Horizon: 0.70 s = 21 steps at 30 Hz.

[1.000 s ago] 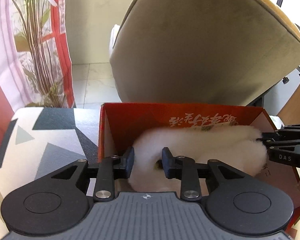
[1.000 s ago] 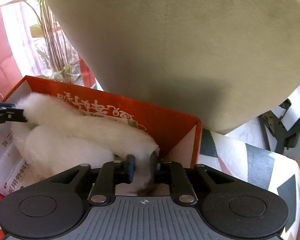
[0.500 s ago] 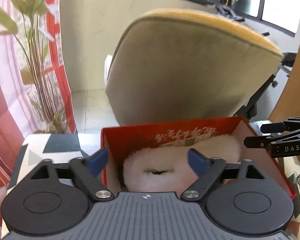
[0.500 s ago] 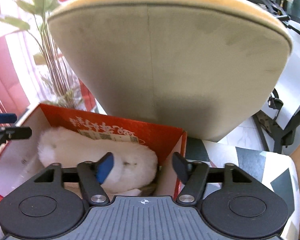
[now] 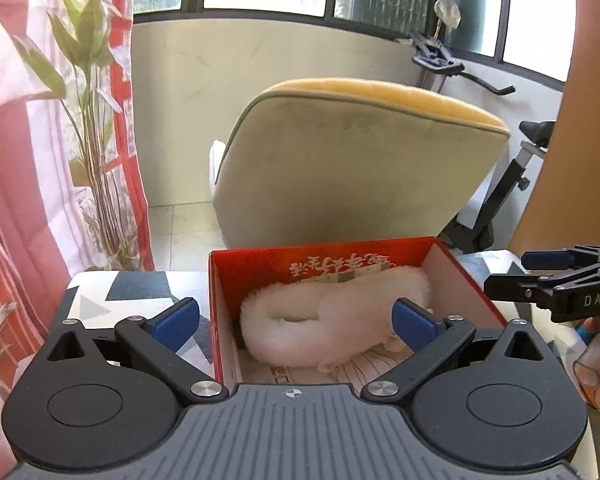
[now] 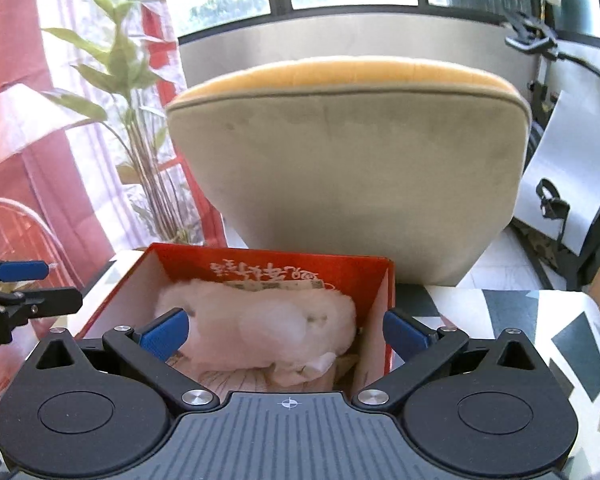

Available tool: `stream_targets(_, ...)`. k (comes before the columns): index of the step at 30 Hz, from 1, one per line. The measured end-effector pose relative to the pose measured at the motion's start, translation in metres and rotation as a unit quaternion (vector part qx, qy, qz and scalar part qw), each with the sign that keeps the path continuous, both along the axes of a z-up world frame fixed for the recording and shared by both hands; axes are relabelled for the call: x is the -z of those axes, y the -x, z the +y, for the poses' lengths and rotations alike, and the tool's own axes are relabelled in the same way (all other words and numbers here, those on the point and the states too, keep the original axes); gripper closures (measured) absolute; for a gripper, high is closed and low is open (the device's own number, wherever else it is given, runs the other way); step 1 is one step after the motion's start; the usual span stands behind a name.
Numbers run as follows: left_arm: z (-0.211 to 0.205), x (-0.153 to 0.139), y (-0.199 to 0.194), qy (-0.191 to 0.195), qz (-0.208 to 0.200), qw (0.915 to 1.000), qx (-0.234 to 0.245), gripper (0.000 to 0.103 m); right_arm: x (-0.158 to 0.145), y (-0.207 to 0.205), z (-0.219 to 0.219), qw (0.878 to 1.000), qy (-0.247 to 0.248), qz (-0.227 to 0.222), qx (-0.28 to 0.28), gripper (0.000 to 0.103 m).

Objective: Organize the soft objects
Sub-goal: 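Move both grippers back down to the pile of items on the table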

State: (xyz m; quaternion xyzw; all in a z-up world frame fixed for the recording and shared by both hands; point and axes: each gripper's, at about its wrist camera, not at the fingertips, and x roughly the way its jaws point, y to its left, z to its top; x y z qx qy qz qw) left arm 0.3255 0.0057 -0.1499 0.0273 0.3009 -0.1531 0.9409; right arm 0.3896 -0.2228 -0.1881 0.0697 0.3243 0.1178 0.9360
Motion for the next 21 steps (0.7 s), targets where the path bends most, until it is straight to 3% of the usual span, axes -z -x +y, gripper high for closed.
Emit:
stream_targets(7,0.007,-0.011,0.064,0.032,-0.031,0.9988,-0.020,0.000,-0.015,0.066,0.001,0.998,-0.019,-0.060,0.006,0.000)
stream_targets(13,0.020,0.007,0.116,0.039,-0.053,0.9972,-0.037,0.000,-0.005,0.122,0.001,0.995,-0.019,-0.094,0.015,0.000)
stream_targets(21,0.044,0.062,0.147,0.035,0.018,0.9973,-0.061,0.000,0.038,0.180,0.016,0.995,0.006,-0.101,0.008,0.001)
